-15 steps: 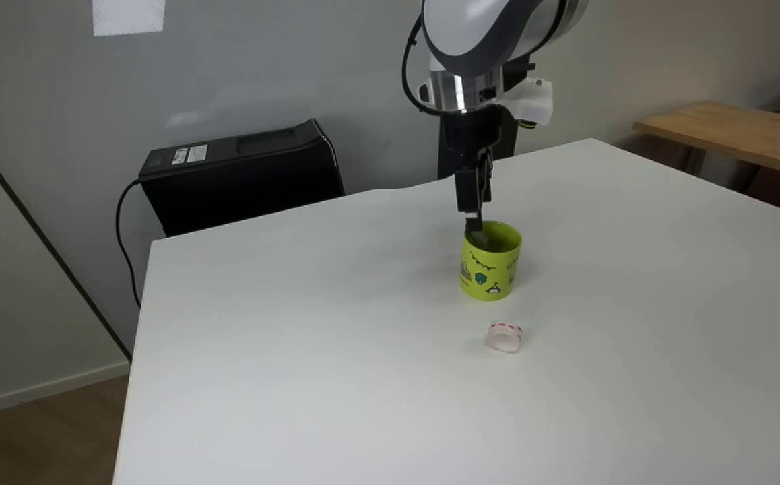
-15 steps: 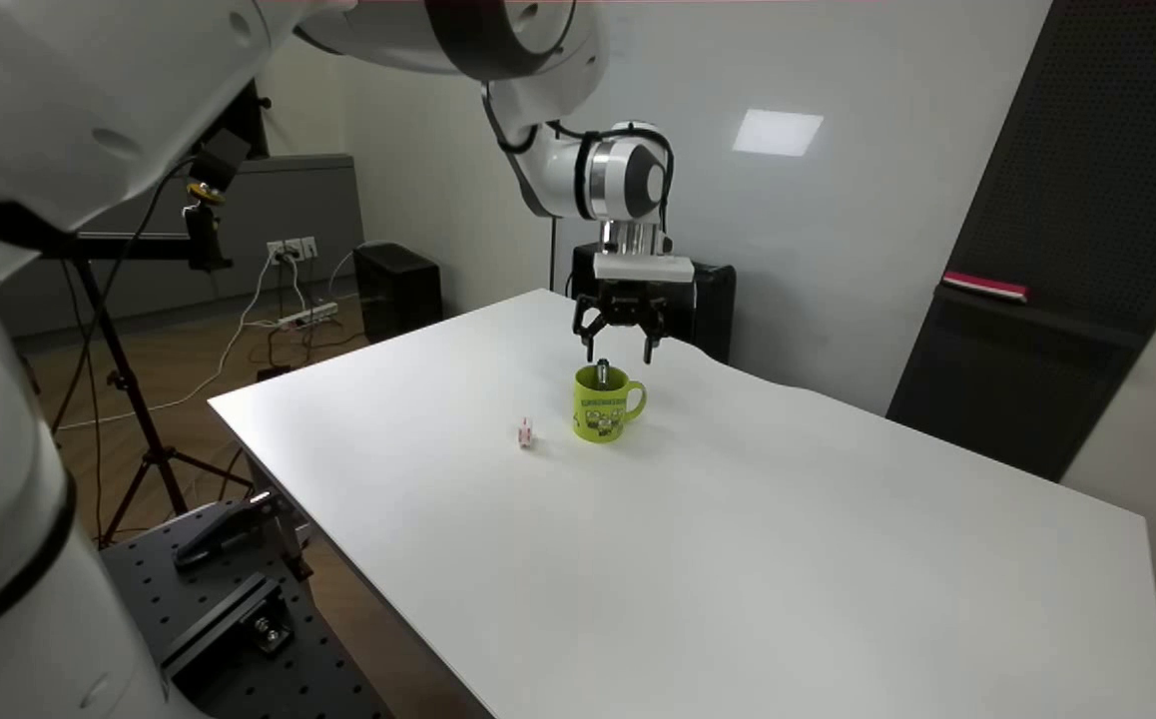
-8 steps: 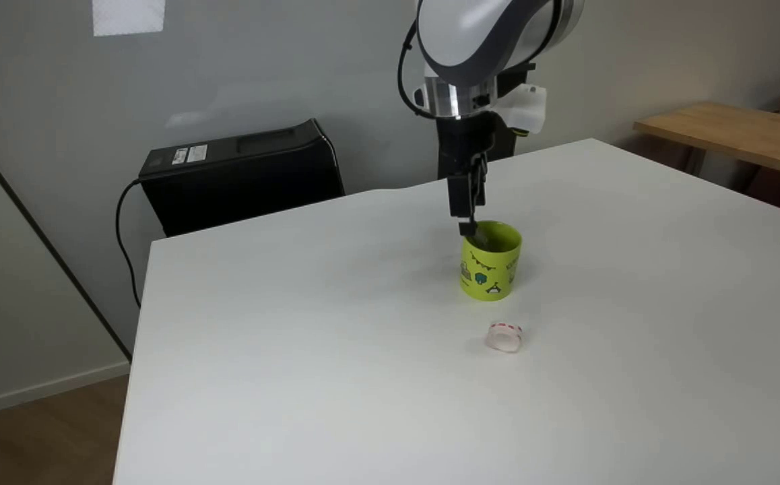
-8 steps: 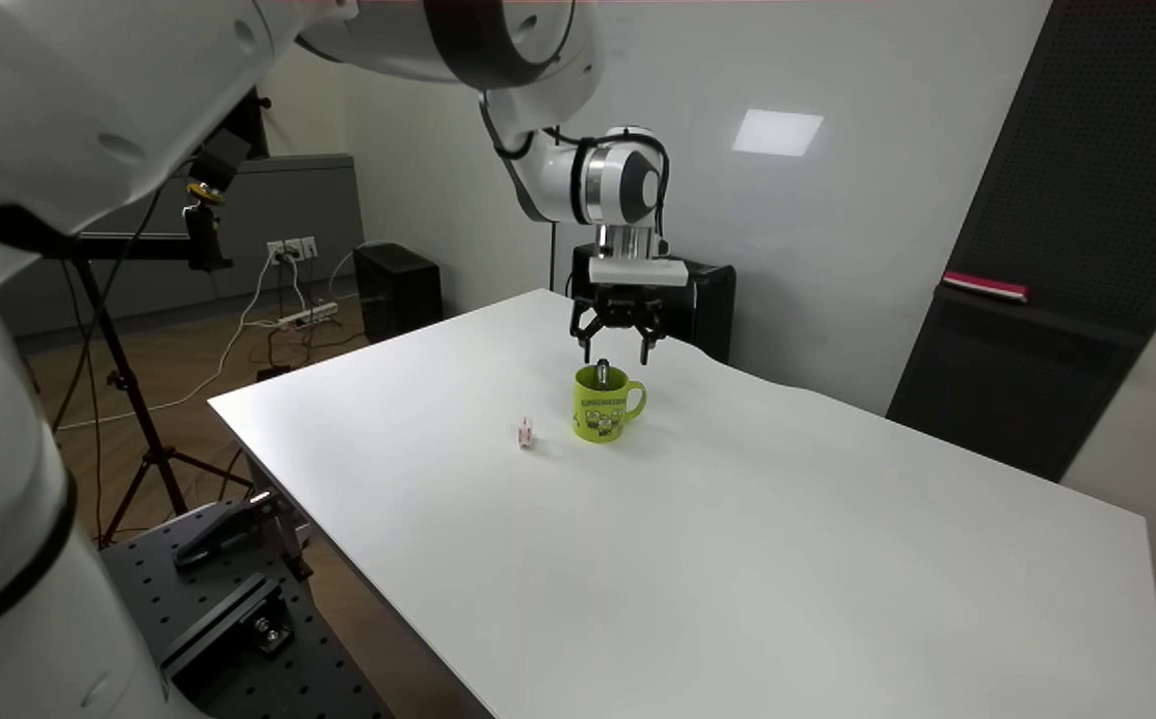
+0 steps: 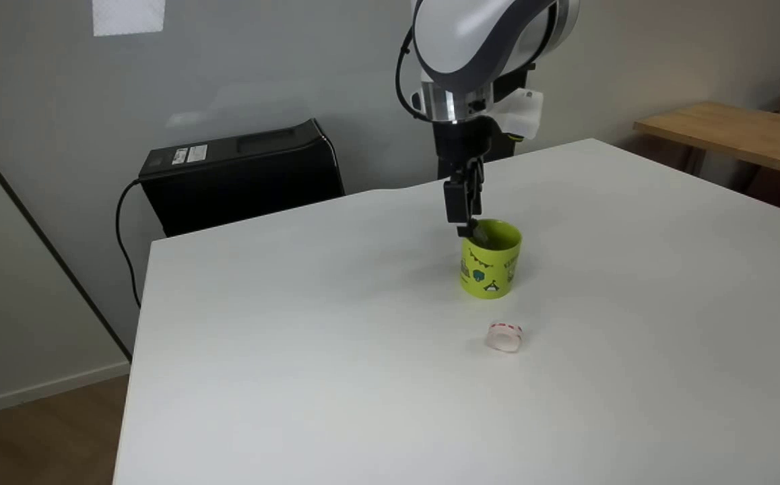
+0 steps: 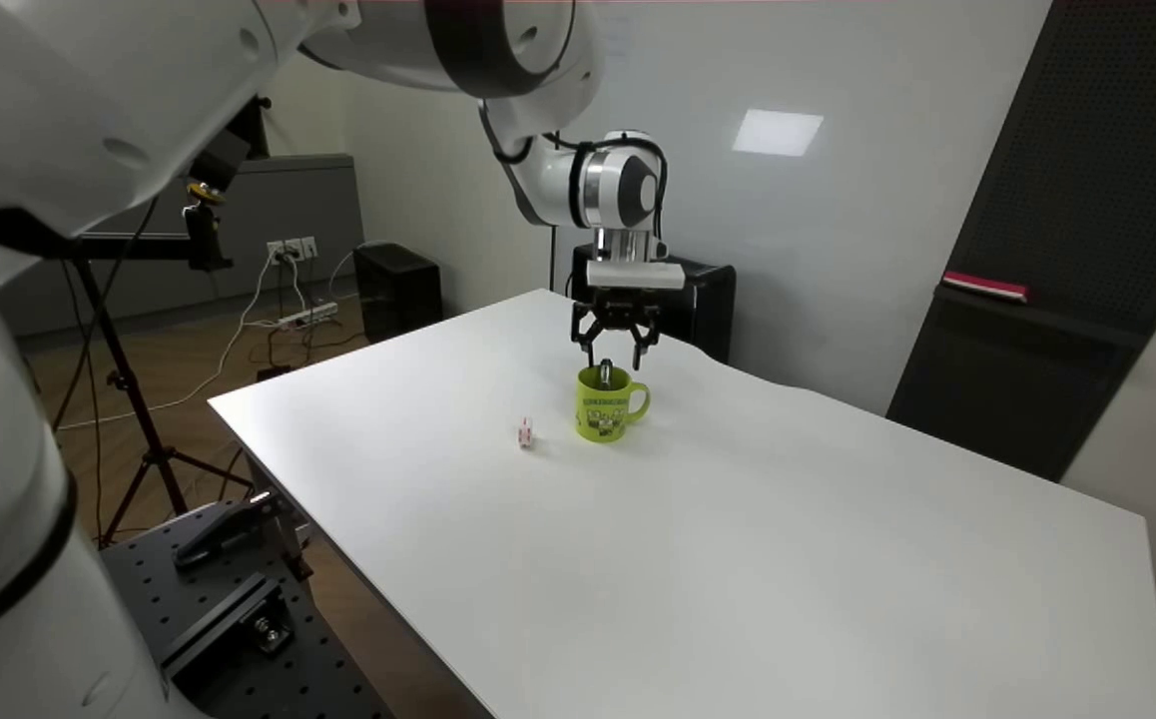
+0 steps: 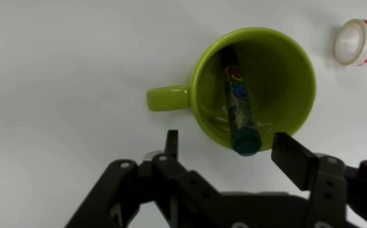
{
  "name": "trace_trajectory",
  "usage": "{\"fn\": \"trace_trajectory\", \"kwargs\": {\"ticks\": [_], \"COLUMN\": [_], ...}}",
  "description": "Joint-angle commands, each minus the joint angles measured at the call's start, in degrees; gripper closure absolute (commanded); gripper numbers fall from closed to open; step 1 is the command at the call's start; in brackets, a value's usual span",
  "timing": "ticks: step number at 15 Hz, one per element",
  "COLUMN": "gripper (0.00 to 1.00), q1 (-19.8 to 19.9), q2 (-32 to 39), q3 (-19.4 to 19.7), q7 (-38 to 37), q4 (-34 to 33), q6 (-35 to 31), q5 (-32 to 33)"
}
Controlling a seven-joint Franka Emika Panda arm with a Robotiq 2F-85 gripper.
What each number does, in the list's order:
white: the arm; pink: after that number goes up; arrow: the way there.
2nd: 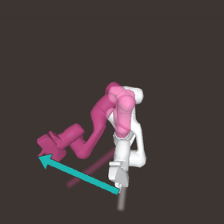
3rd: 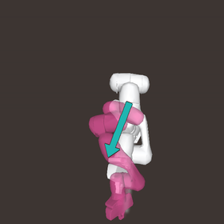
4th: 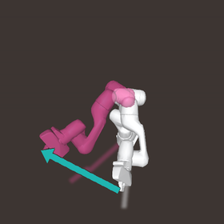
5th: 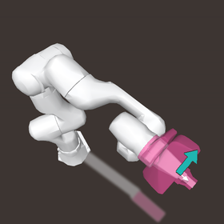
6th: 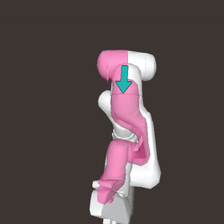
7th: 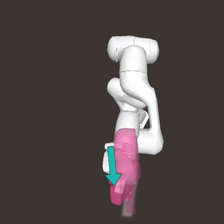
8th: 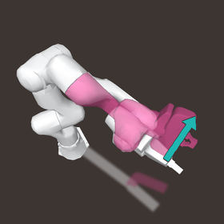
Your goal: Remove the marker from the cup and put it on the table
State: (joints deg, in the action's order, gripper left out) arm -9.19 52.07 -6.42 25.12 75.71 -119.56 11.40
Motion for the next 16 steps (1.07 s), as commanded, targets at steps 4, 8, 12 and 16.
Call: {"fn": "trace_trajectory", "kwargs": {"ticks": [4,8,12,16], "gripper": [0.8,1.0,1.0,0.67], "q1": [-1.2,-1.8,-1.9,-1.9], "q2": [2.1,3.1,4.5,4.5], "q3": [0.9,2.2,3.4,4.2], "q7": [-3.3,-5.2,-8.4,-11.7], "q4": [-3.5,-5.2,-9.0,-11.1], "q6": [0.9,1.9,6.8,10.6], "q5": [1.1,2.1,1.7,1.2]}}
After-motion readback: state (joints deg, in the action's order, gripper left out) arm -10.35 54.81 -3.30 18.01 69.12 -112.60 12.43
